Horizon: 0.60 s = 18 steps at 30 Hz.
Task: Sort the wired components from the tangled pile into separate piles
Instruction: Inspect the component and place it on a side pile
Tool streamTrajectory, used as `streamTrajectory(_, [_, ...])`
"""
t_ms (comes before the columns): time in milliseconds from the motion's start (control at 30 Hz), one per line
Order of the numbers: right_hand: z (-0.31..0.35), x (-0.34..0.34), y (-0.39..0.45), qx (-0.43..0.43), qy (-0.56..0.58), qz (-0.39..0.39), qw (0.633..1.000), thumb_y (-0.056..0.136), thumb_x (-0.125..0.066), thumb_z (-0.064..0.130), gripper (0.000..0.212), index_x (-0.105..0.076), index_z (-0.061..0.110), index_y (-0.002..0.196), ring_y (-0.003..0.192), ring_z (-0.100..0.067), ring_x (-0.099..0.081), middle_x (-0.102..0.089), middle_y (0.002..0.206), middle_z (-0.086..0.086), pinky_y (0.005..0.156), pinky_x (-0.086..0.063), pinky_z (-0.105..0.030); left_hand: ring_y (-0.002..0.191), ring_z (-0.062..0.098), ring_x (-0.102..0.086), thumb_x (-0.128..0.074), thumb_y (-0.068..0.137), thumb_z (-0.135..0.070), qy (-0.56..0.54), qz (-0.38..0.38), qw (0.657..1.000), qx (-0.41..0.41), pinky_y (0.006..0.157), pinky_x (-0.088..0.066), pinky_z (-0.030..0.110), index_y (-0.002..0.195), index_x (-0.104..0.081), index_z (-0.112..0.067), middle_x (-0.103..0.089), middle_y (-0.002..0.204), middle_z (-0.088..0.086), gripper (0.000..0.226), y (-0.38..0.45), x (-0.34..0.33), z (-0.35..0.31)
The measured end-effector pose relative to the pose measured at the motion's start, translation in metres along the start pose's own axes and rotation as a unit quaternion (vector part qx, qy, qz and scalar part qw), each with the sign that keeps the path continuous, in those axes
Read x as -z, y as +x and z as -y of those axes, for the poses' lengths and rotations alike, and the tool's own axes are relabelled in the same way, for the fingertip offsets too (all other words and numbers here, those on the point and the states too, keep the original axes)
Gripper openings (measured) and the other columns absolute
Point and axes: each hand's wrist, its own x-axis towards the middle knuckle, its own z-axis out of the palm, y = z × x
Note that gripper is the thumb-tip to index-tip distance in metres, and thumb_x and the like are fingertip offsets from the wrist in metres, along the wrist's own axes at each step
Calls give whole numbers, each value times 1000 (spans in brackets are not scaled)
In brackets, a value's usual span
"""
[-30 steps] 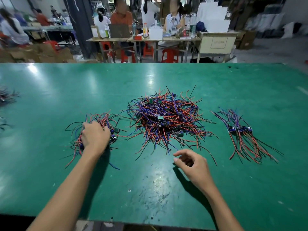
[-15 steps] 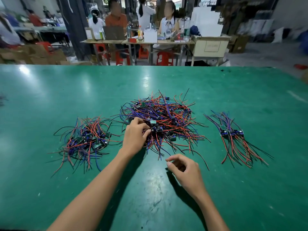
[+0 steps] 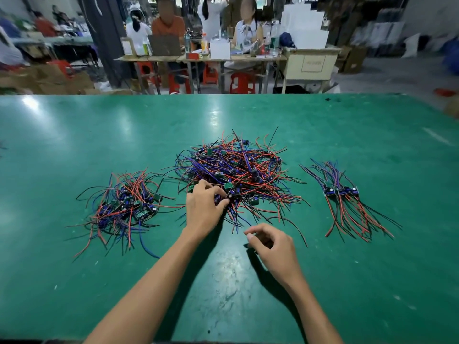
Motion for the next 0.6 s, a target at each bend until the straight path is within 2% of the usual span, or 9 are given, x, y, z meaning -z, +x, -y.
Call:
streamTrajectory(67, [0, 1, 0, -1, 2, -2, 1000, 91, -73, 20, 14, -76, 32, 85, 69, -7, -70, -74, 71, 6, 67, -53, -21, 105, 20, -56, -73, 89, -38, -16, 25, 999, 22, 95, -38, 42, 91, -75, -29, -62, 102, -5, 9, -1, -1, -4])
streamTrajectory(133, [-1, 1, 1, 1, -1, -3, 1000, 91, -73, 20, 14, -76, 32, 85, 70, -8, -71, -74, 71, 6, 69, -55, -24, 108, 20, -54, -68, 93, -39, -32, 48, 998, 29, 98, -36, 44, 92, -75, -29, -68, 104, -8, 12, -4, 0, -8])
streamTrajectory(233, [-2, 0, 2, -1, 1, -4, 1000, 92, -72, 21, 13, -77, 32, 86, 71, -9, -72, -74, 72, 6, 72, -56, -28, 100, 12, -55, -69, 93, -37, -117, 40, 992, 19, 99, -37, 43, 89, -74, -30, -71, 94, -15, 10, -16, 10, -15])
streamTrajectory(333, [-1, -3, 4, -14, 52, -4, 999, 97, -67, 20, 15, -78, 29, 91, 72, -11, -73, -75, 73, 4, 70, -55, -27, 89, -5, -56, -74, 91, -28, -204, 30, 978, -11, 91, -44, 36, 88, -74, -29, -69, 82, -19, 3, -32, 23, -21])
streamTrajectory(400, [3, -2, 6, -29, 110, -8, 993, 102, -60, 21, 18, -77, 26, 99, 66, -11, -69, -74, 73, -2, 66, -51, -22, 79, -3, -63, -74, 91, -19, -284, 51, 957, -12, 82, -52, 29, 84, -72, -30, -70, 79, -15, 13, -42, 30, -26])
streamTrajectory(467, [6, -1, 8, -43, 154, -11, 987, 105, -54, 26, 23, -77, 24, 105, 59, -10, -61, -74, 75, -6, 60, -46, -17, 68, 7, -65, -71, 92, -10, -363, 84, 928, 6, 74, -56, 33, 82, -71, -29, -71, 74, -8, 21, -50, 33, -29])
streamTrajectory(533, [9, 0, 10, -54, 181, -10, 982, 106, -50, 31, 28, -76, 23, 109, 58, -9, -55, -76, 80, -5, 54, -43, -13, 61, 11, -61, -70, 93, -8, -381, 111, 918, 6, 64, -55, 34, 86, -73, -22, -69, 69, -5, 16, -56, 32, -27])
streamTrajectory(600, [11, 1, 10, -59, 226, -18, 972, 105, -52, 31, 27, -76, 19, 109, 58, -7, -55, -76, 85, -4, 53, -42, -12, 57, 9, -60, -71, 92, -8, -368, 144, 919, 1, 56, -50, 24, 90, -75, -15, -69, 69, -2, 8, -61, 29, -24])
